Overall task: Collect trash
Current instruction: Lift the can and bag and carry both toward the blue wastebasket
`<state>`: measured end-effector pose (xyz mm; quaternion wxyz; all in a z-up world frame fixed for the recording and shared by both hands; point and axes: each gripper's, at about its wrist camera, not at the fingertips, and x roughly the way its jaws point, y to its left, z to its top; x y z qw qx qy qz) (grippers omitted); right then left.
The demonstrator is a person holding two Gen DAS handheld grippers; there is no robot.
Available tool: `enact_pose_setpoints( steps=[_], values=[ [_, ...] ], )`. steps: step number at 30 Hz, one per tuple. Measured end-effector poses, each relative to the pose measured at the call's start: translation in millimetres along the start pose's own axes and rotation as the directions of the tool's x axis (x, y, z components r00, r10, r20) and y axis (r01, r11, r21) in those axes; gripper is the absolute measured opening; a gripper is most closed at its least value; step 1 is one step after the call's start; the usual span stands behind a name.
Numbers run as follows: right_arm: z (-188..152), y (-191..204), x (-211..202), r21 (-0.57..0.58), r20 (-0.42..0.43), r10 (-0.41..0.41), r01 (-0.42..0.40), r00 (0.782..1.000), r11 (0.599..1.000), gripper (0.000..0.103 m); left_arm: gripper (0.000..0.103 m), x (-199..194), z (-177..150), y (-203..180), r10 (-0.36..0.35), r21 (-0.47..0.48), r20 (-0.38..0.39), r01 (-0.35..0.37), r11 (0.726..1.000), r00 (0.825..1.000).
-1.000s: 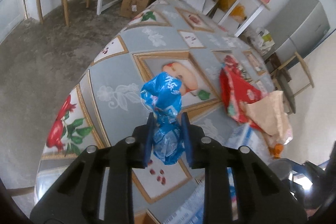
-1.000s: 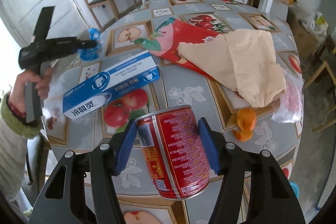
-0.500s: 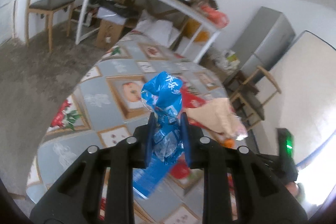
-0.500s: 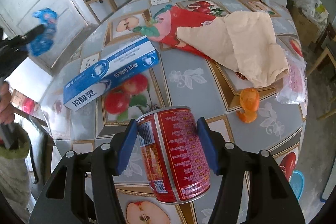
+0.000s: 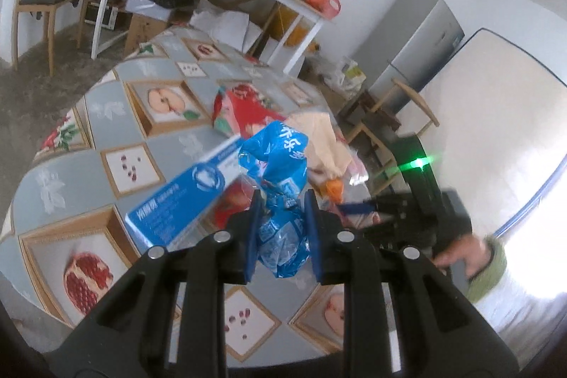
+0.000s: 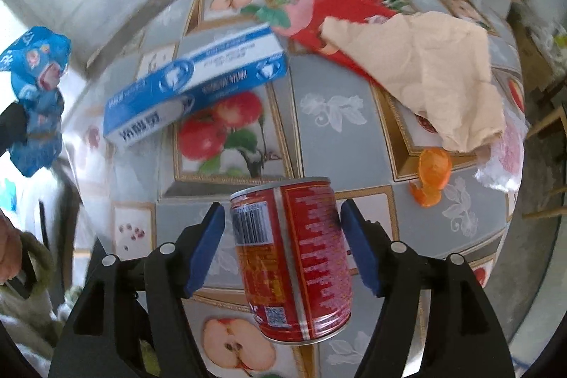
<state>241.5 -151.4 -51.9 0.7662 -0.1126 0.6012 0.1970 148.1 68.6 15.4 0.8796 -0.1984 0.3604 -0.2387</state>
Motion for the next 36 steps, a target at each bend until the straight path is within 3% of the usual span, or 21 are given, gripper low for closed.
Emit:
enact_pose_setpoints(
  steps=[6,11,16,20,25,36],
  values=[
    [18,-5,18,-0.042,-0.123,-0.006,0.001,0.992,0.999,0.067,0.022,-1,-3,1,0.007,0.001,-0.002,-0.007,1.000,1.000],
    [19,0,23,-0.101,-0.148,-0.061,0.046,0.987,0.994,0.065,0.022,0,-5,4,0.009,-0.001,-0.010,-0.009,1.000,1.000],
    [9,9,8,-0.121,-0.073,-0.103,0.093,0.992,0.988,0.065,0.022,4,-5,9,-0.001,-0.020,-0.016,0.001,1.000,1.000],
    [-3,10,-17,-0.080,0.034,-0.109,0.111,0.993,0.991,0.064,0.022,5,-6,11,-0.005,-0.025,-0.012,0.005,1.000,1.000],
    [-24,14,-41,-0.035,0.167,-0.160,0.168,0.973,0.985,0.064,0.022,4,-7,11,-0.009,-0.026,-0.009,0.008,1.000,1.000],
    [-57,2,-48,0.088,0.255,-0.150,0.132,0.955,0.987,0.064,0.022,3,-10,-1,-0.022,-0.018,-0.007,0.022,1.000,1.000]
  ],
)
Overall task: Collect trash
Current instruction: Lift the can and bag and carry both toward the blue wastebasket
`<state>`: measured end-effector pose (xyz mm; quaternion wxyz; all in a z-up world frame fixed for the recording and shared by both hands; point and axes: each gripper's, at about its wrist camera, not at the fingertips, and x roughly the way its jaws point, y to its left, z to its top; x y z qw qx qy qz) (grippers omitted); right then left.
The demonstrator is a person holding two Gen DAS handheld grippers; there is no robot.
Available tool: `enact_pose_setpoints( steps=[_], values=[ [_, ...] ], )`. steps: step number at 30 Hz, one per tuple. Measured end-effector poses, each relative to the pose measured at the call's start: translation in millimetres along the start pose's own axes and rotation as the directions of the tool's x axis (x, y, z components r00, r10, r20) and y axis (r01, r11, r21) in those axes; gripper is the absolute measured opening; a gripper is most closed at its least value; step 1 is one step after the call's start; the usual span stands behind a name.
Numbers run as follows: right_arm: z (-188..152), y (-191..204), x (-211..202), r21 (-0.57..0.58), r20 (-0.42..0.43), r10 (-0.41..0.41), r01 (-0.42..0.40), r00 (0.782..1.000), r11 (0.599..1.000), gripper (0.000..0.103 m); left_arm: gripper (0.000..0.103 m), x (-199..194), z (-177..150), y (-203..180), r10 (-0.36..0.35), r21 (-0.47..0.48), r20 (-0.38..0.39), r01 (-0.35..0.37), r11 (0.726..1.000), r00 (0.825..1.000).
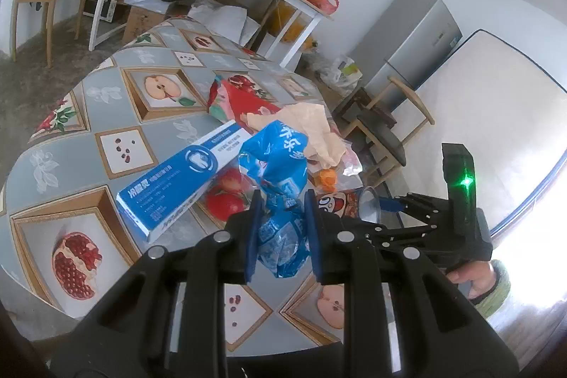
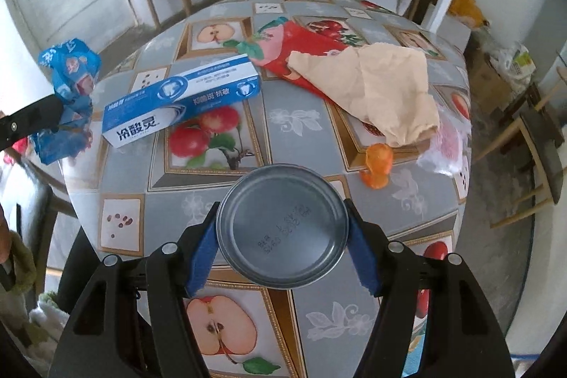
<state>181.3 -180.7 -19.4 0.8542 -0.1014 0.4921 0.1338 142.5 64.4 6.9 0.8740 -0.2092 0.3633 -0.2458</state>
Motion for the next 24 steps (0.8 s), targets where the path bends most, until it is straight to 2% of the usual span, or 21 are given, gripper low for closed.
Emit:
enact_pose_setpoints(
  steps=[15,24],
  values=[
    [-7,-10,-25,0.068,0.053,0.045,-0.048,0.998,0.997,0.064,0.022,4,-3,-15,-0.027,0.004,0.007,0.027,1.000,1.000],
    [-12,-21,-45,0.113,0.082,0.035,-0.044,0.996,0.993,0.064,0.022,4,-3,-21,-0.056,0.012,0.013,0.056,0.998,0.998]
  ],
)
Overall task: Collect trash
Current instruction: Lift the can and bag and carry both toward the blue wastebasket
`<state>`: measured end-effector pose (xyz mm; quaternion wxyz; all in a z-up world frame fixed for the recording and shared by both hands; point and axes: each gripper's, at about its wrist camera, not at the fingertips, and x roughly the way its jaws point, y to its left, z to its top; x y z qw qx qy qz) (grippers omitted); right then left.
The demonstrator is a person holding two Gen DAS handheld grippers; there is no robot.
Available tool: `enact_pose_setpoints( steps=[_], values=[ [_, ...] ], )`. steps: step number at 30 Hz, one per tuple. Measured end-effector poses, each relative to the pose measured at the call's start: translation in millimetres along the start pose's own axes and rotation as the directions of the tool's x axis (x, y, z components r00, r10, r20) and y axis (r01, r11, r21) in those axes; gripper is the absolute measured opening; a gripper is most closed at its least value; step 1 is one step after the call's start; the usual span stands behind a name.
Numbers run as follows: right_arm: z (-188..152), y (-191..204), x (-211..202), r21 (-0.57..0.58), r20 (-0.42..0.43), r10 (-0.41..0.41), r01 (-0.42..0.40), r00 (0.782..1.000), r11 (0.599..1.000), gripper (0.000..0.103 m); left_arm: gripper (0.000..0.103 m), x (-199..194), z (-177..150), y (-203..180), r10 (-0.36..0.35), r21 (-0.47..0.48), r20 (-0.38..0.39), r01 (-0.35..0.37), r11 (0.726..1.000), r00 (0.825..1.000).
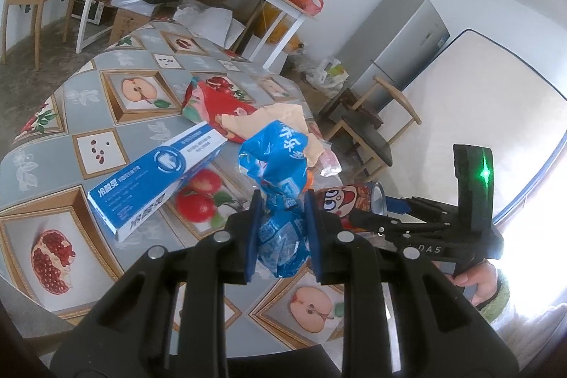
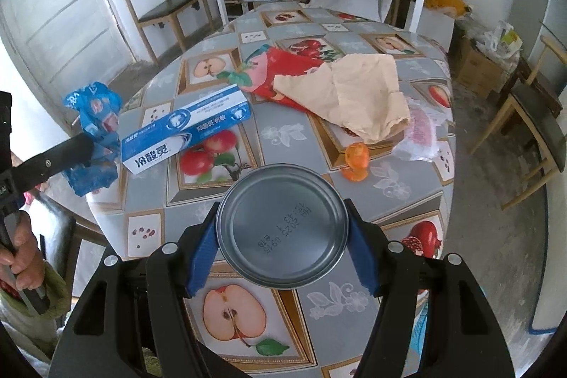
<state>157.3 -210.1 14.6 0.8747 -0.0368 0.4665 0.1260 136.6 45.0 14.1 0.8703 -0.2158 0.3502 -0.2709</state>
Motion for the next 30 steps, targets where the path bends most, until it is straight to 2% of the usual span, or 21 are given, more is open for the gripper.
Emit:
enact_pose_setpoints(
  steps=[13,21,26,30],
  values=[
    [0,-6,-10,0.023,0.021,0.007,-0.007,1.000,1.000,0.064,0.022,-2,1,-3,0.000,0.001,0.008,0.000,1.000,1.000],
    [-10,-22,-39,0.064,0.084,0.013,-0.018,0.996,0.998,0.064,0.022,-3,3,-27,-0.008,0.029,0.005,0.008,1.000,1.000],
    [-36,-54,-75,0.148,0.143,-0.038,0.017,0.989,0.989,0.064,0.022,11,4,-63,-0.063,0.086,-0.040,0.067,0.994,0.997],
    [-74,-96,-112,0.258,0.170,-0.127,0.080,0.977,0.963,0.064,0.022,44,1,-108,-0.146,0.141,-0.125,0.163,0.976,0.981]
  ],
)
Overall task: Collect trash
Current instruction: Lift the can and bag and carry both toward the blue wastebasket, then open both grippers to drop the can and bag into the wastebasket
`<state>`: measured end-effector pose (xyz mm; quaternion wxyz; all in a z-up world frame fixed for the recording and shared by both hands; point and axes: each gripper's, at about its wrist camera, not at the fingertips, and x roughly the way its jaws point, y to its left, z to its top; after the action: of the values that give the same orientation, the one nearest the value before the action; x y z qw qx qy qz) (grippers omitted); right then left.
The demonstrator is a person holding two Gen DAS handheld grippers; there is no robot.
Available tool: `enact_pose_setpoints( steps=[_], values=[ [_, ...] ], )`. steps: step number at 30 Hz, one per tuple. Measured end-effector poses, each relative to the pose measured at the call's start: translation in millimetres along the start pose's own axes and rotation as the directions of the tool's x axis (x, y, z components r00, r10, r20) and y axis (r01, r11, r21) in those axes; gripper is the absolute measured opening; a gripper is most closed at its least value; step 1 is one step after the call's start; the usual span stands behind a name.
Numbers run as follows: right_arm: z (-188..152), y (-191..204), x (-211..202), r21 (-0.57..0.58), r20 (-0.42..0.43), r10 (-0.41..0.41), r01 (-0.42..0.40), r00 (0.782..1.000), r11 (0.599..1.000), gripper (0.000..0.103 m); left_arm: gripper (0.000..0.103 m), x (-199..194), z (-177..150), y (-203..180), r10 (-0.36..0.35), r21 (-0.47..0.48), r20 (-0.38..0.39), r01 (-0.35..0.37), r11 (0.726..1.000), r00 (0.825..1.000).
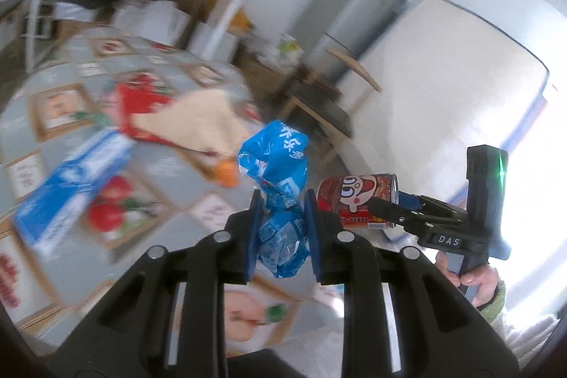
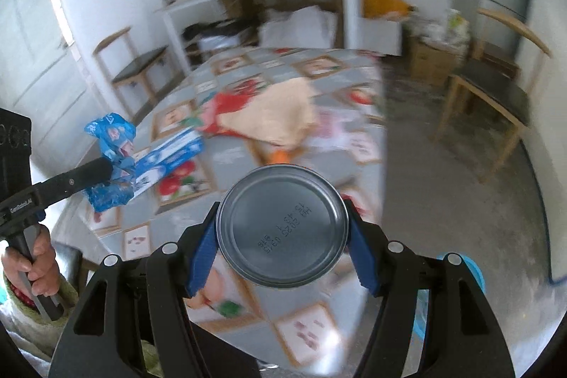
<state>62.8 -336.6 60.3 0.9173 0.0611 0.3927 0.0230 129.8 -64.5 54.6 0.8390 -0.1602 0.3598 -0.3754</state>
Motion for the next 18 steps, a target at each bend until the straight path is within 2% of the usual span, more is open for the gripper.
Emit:
enact_pose_setpoints(
  steps=[4,7,10,13,16,18],
  values=[
    [-25,-62,-30,0.121,0.022,-0.096,0.093,0.995,0.988,0.064,0.022,53,4,-48,-0.094,0.065,-0.108,0.101,0.993,0.990],
    [-51,-113,-46,0.226,0.012,-0.169,0.162,0.986,0.961,0.064,0.022,100,2,-88,-0.150,0.098,-0.210,0.174,0.980,0.966],
    [-81,-159,-48,0.320,-0.033,-0.216,0.215,0.976,0.923,0.064,0.022,149,-8,-126,-0.179,0.124,-0.315,0.227,0.966,0.932],
    [-112,-204,-36,0.402,-0.096,-0.235,0.254,0.967,0.880,0.064,0.022,198,-26,-157,-0.176,0.142,-0.416,0.255,0.956,0.892],
    [-140,-250,-17,0.502,-0.149,-0.209,0.256,0.967,0.826,0.064,0.022,251,-48,-185,-0.156,0.143,-0.516,0.265,0.954,0.842],
    [-157,-280,-2,0.576,-0.177,-0.170,0.242,0.969,0.781,0.064,0.022,281,-59,-195,-0.139,0.138,-0.560,0.257,0.956,0.816]
  ],
)
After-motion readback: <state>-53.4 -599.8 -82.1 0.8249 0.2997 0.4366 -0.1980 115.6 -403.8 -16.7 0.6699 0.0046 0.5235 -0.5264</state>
